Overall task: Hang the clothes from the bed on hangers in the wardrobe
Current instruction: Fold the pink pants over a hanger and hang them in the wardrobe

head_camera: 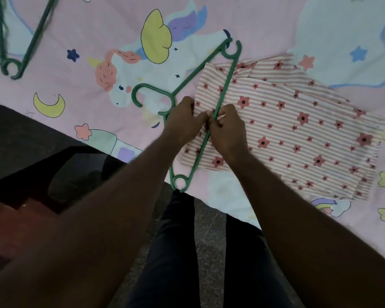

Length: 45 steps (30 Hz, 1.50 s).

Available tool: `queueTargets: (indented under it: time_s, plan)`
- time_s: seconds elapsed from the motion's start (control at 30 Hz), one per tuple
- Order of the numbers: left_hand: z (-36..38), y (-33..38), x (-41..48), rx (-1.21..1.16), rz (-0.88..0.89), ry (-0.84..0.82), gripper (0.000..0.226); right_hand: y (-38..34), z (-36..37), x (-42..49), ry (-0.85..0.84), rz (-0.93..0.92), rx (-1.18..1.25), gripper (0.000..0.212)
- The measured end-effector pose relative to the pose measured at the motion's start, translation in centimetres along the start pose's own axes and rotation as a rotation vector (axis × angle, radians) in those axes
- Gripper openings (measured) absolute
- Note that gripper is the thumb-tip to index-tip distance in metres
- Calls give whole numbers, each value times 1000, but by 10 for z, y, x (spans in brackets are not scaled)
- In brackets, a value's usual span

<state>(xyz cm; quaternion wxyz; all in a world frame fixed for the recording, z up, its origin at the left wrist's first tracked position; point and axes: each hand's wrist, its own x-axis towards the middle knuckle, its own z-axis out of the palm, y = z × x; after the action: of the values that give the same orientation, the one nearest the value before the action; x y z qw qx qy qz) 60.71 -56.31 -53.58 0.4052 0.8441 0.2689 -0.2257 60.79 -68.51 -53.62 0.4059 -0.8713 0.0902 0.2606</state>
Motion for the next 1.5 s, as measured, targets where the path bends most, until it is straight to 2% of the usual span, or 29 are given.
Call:
queueTargets:
  time_s: [0.17,0.4,0.57,1.03,1.13,1.2,1.27,1.37,1.43,1.5]
  plan:
    - [-2,-2,2,-46,133,47,25,-3,-5,10,41,-25,-17,19]
    - [-3,-5,2,-48,104,11,28,-13,-7,20,41,-11,10,20]
    - [0,-6,-2,13,99,154,24,-13,-8,20,43,-4,-14,20]
    - [9,10,-22,-208,203,251,20,-1,-25,20,21,44,-36,24]
    - [11,17,-26,-234,208,275,22,-2,-34,19,61,46,2,20]
    - [15,28,-34,-238,256,302,19,-9,-47,18,116,66,138,27]
    - [23,42,-43,-232,342,244,18,-18,-59,17,66,97,291,39]
    - [34,56,-55,-142,406,50,23,-19,-70,18,-19,113,280,26]
    - [32,50,-53,-196,297,128,27,-14,-77,24,-2,124,206,19]
    - [17,32,-44,-268,9,373,27,-11,-83,27,-21,107,128,18]
